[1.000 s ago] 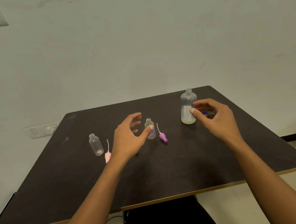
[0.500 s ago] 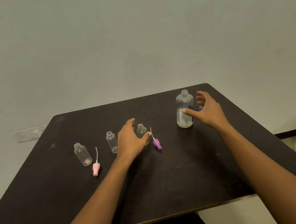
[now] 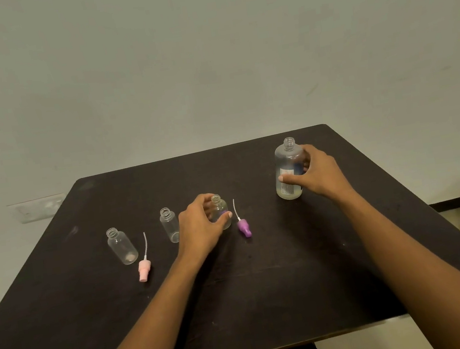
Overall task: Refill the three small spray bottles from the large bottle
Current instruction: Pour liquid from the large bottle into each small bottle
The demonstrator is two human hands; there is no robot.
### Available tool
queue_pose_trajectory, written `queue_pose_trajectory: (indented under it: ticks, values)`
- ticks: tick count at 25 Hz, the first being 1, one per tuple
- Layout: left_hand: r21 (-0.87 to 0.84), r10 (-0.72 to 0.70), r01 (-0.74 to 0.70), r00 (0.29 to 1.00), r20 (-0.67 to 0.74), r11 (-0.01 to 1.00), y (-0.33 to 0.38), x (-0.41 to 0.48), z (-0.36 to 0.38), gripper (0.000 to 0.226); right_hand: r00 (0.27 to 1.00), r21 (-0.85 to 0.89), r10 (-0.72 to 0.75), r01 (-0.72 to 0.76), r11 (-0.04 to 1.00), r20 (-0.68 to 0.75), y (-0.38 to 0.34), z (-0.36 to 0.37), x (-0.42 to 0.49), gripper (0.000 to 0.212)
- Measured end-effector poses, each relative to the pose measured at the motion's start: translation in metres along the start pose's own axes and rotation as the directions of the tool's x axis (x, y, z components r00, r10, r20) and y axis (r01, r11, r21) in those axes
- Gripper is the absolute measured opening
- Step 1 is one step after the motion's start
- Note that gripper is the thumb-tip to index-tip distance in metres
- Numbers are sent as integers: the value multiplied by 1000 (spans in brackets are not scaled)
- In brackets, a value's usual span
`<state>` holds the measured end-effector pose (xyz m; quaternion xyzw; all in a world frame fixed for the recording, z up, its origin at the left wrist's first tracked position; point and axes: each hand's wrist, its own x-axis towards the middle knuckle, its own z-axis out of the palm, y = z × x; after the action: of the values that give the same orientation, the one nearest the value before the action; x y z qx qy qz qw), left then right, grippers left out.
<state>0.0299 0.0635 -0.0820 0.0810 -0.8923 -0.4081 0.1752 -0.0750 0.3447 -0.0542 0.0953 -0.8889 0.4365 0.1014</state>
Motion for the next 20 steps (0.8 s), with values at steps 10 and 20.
queue_pose_trajectory:
  ticks: [10, 20]
  values:
    - [-77, -13, 13, 1000, -3, 997, 9, -1, -9, 55, 998, 31, 20, -18, 999, -64, -2, 0, -5, 69]
    - [-211, 125, -143, 987, -99, 967, 65, -5, -57, 51, 976, 102, -170, 184, 978, -133, -88, -47, -24, 60]
